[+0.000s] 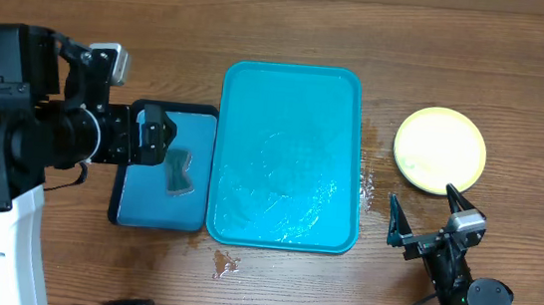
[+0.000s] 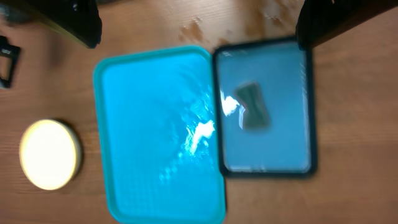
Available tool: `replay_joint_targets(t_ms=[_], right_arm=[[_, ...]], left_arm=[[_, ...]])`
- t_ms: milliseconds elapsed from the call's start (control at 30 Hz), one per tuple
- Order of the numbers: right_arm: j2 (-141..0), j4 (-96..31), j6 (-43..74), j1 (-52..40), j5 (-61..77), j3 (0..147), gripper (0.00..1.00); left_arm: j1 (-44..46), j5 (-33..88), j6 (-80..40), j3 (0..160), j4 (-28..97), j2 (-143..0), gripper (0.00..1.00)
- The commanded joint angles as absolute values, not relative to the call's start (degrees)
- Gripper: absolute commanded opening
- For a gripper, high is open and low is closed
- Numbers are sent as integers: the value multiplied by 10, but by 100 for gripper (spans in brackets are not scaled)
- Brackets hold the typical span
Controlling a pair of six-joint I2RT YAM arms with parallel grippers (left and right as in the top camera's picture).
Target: Clean dirty plates on tray and stack at the side
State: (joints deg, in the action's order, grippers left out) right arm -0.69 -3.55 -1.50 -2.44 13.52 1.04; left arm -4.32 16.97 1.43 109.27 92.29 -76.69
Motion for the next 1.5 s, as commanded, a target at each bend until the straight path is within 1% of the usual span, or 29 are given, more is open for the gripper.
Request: replay_joint_targets(t_ms=[0, 133, 367, 467, 533, 800, 933, 1133, 1200, 1467], right_arm=[[-2, -33, -13, -22, 131, 4, 100], [-2, -33, -13, -22, 131, 4, 99], [-2, -33, -13, -22, 131, 4, 100], [-2, -33, -13, -22, 131, 4, 100], [-2, -33, -13, -22, 131, 4, 99], [-2, -33, -13, -22, 131, 4, 100], [-2, -33, -13, -22, 131, 4, 100], [-2, -33, -13, -22, 131, 4, 100], [-2, -33, -13, -22, 131, 4, 99], [-2, -33, -13, -22, 131, 4, 99]], left_arm=[[-9, 122, 83, 1068, 843, -712, 100], [37, 149, 149, 952, 676, -614, 100], [41, 194, 150, 618, 344, -406, 100], [33, 219, 150, 479, 223, -325, 100], [29, 230, 148, 399, 168, -276, 100], [29, 225, 143, 165, 65, -79, 100], [23, 189, 79, 96, 52, 1, 100], [22, 96, -22, -1, -35, -1, 100], [22, 86, -21, 2, -5, -1, 100], [22, 85, -22, 3, 36, -2, 100]])
